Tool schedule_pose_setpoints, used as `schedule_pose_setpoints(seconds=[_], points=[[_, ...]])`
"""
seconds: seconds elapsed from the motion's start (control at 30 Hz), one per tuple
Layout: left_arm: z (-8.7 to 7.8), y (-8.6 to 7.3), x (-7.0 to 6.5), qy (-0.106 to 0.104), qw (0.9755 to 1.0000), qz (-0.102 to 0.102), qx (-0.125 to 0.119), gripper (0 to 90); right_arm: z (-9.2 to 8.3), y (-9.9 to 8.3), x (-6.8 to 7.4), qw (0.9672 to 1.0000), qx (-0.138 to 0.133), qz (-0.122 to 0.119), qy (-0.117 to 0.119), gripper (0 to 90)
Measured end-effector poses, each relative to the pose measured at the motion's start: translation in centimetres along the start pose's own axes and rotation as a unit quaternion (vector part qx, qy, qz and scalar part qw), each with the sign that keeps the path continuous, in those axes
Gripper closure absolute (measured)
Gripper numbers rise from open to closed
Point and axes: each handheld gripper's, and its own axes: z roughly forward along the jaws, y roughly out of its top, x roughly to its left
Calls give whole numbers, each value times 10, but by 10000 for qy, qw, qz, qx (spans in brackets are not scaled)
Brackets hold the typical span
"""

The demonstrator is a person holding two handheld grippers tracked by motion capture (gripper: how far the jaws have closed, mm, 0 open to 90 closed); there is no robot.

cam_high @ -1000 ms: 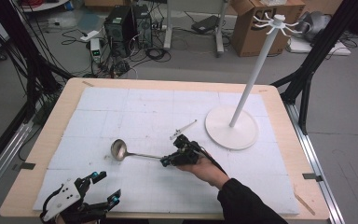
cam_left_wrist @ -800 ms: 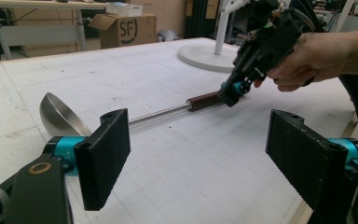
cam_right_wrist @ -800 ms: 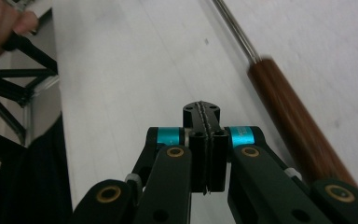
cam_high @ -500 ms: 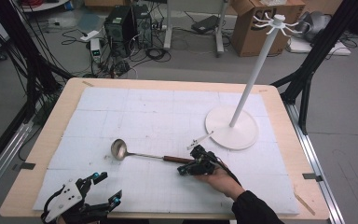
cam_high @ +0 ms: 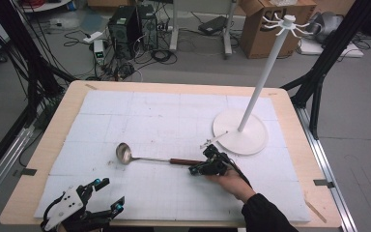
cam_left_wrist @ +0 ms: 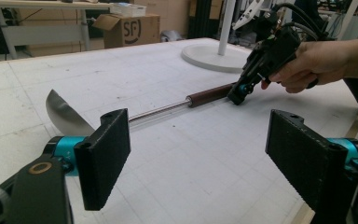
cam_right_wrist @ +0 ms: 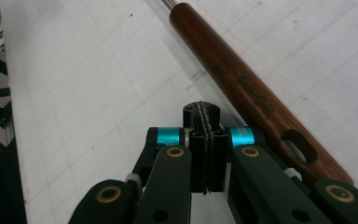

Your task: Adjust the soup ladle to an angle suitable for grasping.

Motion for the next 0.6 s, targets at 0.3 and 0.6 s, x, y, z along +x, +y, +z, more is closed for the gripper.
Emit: schedule_pose_setpoints(seconds=[0.3,0.6], points=[[1,0,-1,-9,10000,-5,-10,225,-9,2,-17,9991,-169,226,-312,900],[0,0,0,-4,10000,3,-14,225,-13,4,-24,9976,-277,344,-541,900]])
